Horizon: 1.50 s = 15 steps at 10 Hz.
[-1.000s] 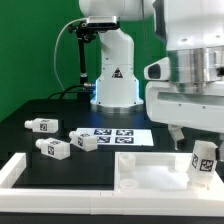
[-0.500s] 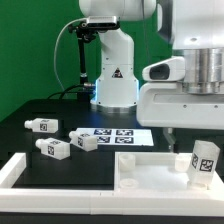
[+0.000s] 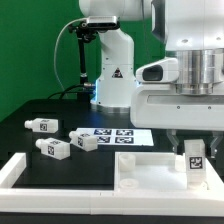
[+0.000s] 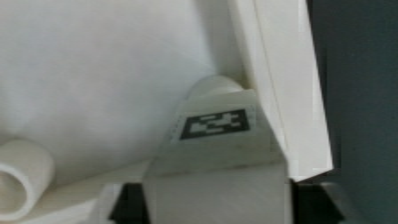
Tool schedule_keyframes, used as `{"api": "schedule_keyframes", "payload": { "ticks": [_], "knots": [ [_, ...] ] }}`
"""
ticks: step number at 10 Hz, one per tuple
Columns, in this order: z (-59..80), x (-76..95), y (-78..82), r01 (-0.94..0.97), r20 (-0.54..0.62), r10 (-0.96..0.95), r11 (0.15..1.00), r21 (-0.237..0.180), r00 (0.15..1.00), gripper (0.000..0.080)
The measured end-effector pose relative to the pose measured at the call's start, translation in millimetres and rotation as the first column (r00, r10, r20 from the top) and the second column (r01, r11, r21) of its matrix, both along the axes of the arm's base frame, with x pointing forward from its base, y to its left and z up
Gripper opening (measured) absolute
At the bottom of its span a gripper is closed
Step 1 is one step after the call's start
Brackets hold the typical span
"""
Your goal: Assemble one leg
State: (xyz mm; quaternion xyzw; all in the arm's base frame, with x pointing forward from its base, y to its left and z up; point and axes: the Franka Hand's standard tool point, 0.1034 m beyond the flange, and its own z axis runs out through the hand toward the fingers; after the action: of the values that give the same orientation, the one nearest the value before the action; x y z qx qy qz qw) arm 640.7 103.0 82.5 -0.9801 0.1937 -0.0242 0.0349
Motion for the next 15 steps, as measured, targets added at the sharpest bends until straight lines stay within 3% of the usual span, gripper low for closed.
{"api": "schedule_keyframes", "payload": {
  "ticks": [3,5,8,9,10,11,12,13,14,15],
  "knots": [
    [-1.6,-0.6,1.0,0.239,-0.018,-0.239,0.971,0.012,0.971,0.0286],
    [-2.2,-0.4,0.0,0.488,-0.042,-0.487,0.872,0.028,0.872,0.0286],
    [-3.8,0.5,6.7,0.9,-0.121,-0.892,0.431,0.07,0.436,0.0287],
    [-3.8,-1.0,6.6,0.927,-0.118,-0.92,0.365,0.086,0.374,0.0287],
    [-3.7,-1.0,6.3,0.916,-0.114,-0.91,0.391,0.087,0.399,0.0287],
    [-4.3,-1.0,6.8,0.916,-0.114,-0.909,0.392,0.087,0.4,0.0379],
    [-4.4,-1.0,6.6,0.908,-0.111,-0.902,0.41,0.088,0.418,0.0527],
    [-2.8,1.1,2.9,0.788,-0.073,-0.785,0.609,0.093,0.615,0.0527],
    [-3.2,1.8,0.3,0.647,-0.044,-0.646,0.757,0.097,0.762,0.0623],
    [-3.7,1.1,3.0,0.57,-0.033,-0.57,0.816,0.096,0.821,0.0644]
  ]
}}
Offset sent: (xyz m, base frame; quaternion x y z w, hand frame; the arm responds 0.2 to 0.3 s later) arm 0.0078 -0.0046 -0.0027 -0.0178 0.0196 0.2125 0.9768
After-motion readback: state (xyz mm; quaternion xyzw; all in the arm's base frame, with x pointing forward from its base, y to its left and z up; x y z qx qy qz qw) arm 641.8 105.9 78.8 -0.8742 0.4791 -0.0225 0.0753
